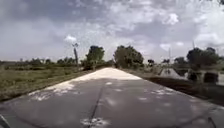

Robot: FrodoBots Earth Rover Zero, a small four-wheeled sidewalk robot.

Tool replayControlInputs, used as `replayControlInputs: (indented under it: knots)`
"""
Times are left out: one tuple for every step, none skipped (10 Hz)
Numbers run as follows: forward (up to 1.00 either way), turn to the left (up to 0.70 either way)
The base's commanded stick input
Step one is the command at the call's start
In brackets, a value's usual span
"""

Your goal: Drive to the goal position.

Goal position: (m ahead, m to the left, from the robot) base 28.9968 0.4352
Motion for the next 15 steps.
replayControlInputs:
  knots:
    - [0.70, 0.00]
    - [0.70, 0.00]
    - [0.70, 0.00]
    - [0.70, 0.00]
    - [0.70, 0.00]
    - [0.70, 0.00]
    - [0.70, 0.00]
    - [0.70, 0.00]
    - [0.70, 0.00]
    - [0.70, 0.00]
    - [0.70, 0.00]
    - [0.70, 0.00]
    - [0.70, 0.00]
    - [0.70, 0.00]
    - [0.70, 0.00]
